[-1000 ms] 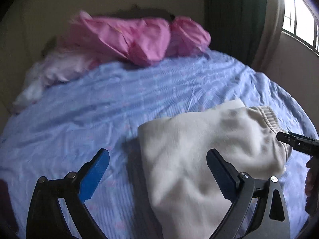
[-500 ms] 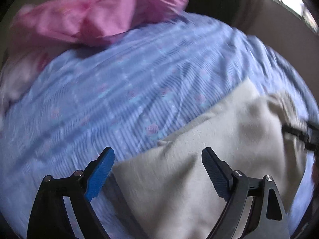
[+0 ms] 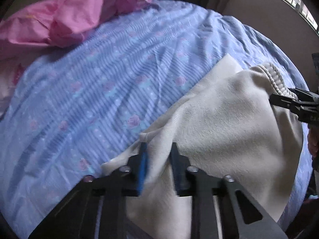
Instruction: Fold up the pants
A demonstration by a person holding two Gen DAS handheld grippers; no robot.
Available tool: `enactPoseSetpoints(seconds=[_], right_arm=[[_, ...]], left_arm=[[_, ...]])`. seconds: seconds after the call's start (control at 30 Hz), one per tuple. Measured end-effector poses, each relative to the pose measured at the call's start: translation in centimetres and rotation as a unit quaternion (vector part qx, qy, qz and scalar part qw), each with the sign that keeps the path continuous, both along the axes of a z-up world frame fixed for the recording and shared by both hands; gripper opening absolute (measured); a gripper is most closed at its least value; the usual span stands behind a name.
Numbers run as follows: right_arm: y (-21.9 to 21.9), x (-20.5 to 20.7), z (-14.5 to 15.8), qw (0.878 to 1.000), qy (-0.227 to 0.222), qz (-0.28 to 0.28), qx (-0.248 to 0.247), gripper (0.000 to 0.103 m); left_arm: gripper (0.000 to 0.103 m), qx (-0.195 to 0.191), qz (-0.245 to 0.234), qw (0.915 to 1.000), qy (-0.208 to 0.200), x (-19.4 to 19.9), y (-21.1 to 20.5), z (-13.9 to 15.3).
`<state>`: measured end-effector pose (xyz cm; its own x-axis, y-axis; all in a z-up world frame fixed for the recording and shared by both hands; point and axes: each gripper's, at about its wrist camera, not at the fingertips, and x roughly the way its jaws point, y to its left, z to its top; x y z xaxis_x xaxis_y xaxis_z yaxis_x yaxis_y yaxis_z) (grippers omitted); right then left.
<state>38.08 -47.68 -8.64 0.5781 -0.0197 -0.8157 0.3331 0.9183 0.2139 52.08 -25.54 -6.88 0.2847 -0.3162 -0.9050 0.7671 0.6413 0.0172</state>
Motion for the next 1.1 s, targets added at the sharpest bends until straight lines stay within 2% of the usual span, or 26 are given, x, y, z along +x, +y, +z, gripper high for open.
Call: enactPoseSetpoints(seconds=[0.1, 0.17, 0.27, 0.3, 0.33, 0.4, 0.43, 0.47, 0.5, 0.53, 0.57, 0.6, 0.63, 0.67, 0.7, 0.73, 0.83, 0.93, 1.0, 1.1], right_arm=[[-0.3, 0.1, 0.2, 1.0, -0.007, -0.002, -0.004, 0.066], [0.2, 0.8, 0.4, 1.0, -0.013, 0.006, -0.019, 0.066], [0.8, 2.1, 0.3, 0.999, -0.014, 0.022, -0.031, 0.066], [0.8, 2.3, 0.3, 0.999, -0.015, 0.024, -0.035, 0.066], [0.6, 2.6, 0.3, 0.999, -0.02, 0.025, -0.04, 0.066], [0.1, 3.1, 0.2, 0.999, -0.017, 0.028, -0.035, 0.066], [-0.3, 3.2, 0.1, 0.999, -0.013, 0.029, -0.024, 0.066], [-0.6, 3.2, 0.4, 0.999, -0.013, 0.03, -0.018, 0.066], [-0.7, 2.8, 1.1, 0.999, -0.022, 0.027, -0.022, 0.066], [-0.6, 2.2, 2.0, 0.999, -0.039, 0.022, -0.029, 0.066], [-0.4, 1.4, 3.1, 0.997, -0.056, 0.021, -0.039, 0.066], [-0.1, 0.5, 4.1, 0.996, -0.073, 0.02, -0.049, 0.066], [0.2, -0.9, 5.2, 0.994, -0.093, 0.016, -0.054, 0.066], [0.5, -2.0, 5.9, 0.993, -0.104, 0.018, -0.054, 0.075], [0.7, -2.7, 6.1, 0.992, -0.111, 0.02, -0.054, 0.092], [1.0, -4.0, 6.3, 0.991, -0.12, 0.019, -0.054, 0.096], [1.1, -6.2, 5.2, 0.991, -0.121, 0.008, -0.06, 0.097], [0.8, -7.0, 2.6, 0.993, -0.096, -0.007, -0.061, 0.097], [1.0, -7.1, 0.8, 0.996, -0.085, 0.003, -0.031, 0.097], [1.3, -6.9, -0.8, 0.996, -0.075, 0.011, -0.036, 0.097]], left_arm=[[0.017, -0.002, 0.017, 0.9998, -0.008, 0.5, 1.3, 0.6], [0.012, 0.008, 0.029, 0.9993, -0.023, 0.8, 1.7, 0.6], [0.015, 0.006, 0.049, 0.9986, -0.017, 1.5, 1.8, -0.1], [0.023, 0.016, 0.054, 0.9979, -0.032, 1.3, 1.8, -0.3], [0.038, 0.029, 0.063, 0.9965, -0.048, 1.1, 1.8, -0.4], [0.055, 0.041, 0.087, 0.9907, -0.097, 0.3, 2.2, 0.5], [0.055, 0.033, 0.098, 0.9876, -0.119, -0.4, 2.4, 1.4], [0.059, 0.018, 0.113, 0.9835, -0.14, -1.3, 2.7, 2.6], [0.074, 0.006, 0.135, 0.9775, -0.162, -2.3, 3.2, 4.0], [0.084, -0.012, 0.156, 0.9696, -0.188, -3.8, 3.9, 5.3], [0.088, -0.032, 0.168, 0.9639, -0.204, -5.0, 4.6, 6.1], [0.102, -0.056, 0.177, 0.9583, -0.217, -6.5, 5.4, 6.8], [0.103, -0.07, 0.178, 0.9562, -0.222, -8.0, 6.0, 7.0], [0.103, -0.081, 0.177, 0.9547, -0.225, -9.2, 6.5, 7.0], [0.103, -0.09, 0.18, 0.952, -0.23, -10.6, 7.0, 6.8], [0.103, -0.094, 0.189, 0.9495, -0.232, -11.5, 7.5, 6.4], [0.103, -0.115, 0.221, 0.9456, -0.209, -13.1, 8.6, 4.3], [0.102, -0.126, 0.245, 0.9475, -0.162, -13.1, 9.3, 2.1], [0.101, -0.14, 0.255, 0.9479, -0.129, -13.1, 9.7, 1.1], [0.099, -0.14, 0.268, 0.9479, -0.1, -13.2, 9.6, -0.7]])
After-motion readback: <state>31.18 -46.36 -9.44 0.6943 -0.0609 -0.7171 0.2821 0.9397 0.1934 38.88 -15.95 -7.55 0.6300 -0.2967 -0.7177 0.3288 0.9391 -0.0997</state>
